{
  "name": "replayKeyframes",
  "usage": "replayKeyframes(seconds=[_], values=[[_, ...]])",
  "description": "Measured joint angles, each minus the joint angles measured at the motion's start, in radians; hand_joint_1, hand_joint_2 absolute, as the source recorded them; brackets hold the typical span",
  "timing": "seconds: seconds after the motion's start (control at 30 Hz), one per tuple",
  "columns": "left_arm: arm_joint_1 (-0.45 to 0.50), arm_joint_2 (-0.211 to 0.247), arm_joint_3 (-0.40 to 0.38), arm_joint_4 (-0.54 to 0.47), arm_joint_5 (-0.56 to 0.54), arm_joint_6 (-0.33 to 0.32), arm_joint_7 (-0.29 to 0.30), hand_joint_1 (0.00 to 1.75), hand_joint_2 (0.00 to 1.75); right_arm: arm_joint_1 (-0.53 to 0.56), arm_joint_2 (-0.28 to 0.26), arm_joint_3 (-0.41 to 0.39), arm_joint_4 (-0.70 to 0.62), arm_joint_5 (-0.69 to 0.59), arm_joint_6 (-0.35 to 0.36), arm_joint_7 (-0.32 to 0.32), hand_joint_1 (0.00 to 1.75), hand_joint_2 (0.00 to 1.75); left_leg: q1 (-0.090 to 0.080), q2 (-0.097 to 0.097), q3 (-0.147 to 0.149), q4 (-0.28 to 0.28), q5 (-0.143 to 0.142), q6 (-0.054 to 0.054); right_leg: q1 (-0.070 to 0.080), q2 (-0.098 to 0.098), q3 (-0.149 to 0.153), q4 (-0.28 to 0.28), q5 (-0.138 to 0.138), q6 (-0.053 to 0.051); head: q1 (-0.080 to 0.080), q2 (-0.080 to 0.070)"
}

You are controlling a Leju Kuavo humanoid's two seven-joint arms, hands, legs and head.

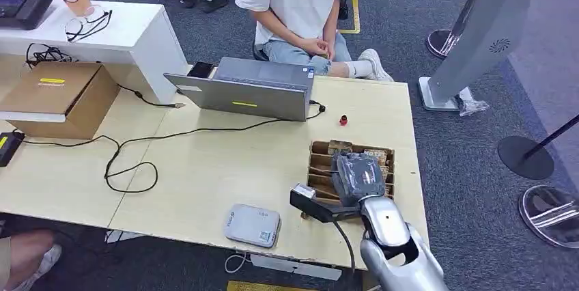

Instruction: Pass the card to the sensor for recognition and then transmit it.

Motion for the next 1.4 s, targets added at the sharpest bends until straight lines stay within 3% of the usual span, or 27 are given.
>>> replayKeyframes(seconds=[0.4,0.53,0.67,0.77,1.4], values=[[0.000,0.003,0.001,0.005,0.000,0.000,0.000,0.00,0.00,-0.002,0.002,0.000,0.002,0.000,0.000,0.000,1.41,1.75,0.000,0.000,0.000,0.000,0.000,0.000,0.000,0.000,0.000,0.000,0.000,0.000,0.000,0.000],[0.000,0.003,0.001,0.005,0.000,0.000,0.000,0.00,0.00,-0.002,0.002,0.000,0.002,0.000,0.000,0.000,1.48,1.75,0.000,0.000,0.000,0.000,0.000,0.000,0.000,0.000,0.000,0.000,0.000,0.000,0.000,0.000],[0.000,0.004,0.001,0.006,0.000,0.000,0.000,0.00,0.00,-0.002,0.003,0.000,0.003,0.001,-0.003,0.000,1.73,1.75,0.000,0.000,0.000,0.000,0.000,0.000,0.000,0.000,0.000,0.000,0.000,0.000,0.000,0.000],[0.000,0.004,0.001,0.005,0.000,-0.002,0.000,0.00,0.00,-0.002,0.005,0.000,0.002,0.002,-0.011,-0.001,1.75,1.75,0.000,0.000,0.000,0.000,0.000,0.000,0.000,0.000,0.000,0.000,0.000,0.000,0.000,0.000],[0.003,-0.006,0.001,0.005,0.000,-0.015,-0.018,0.00,0.00,0.019,0.005,-0.015,-0.059,-0.006,-0.175,-0.079,1.75,1.75,0.000,0.000,0.000,0.000,0.000,0.000,0.000,0.000,0.000,0.000,0.000,0.000,0.000,0.000]])
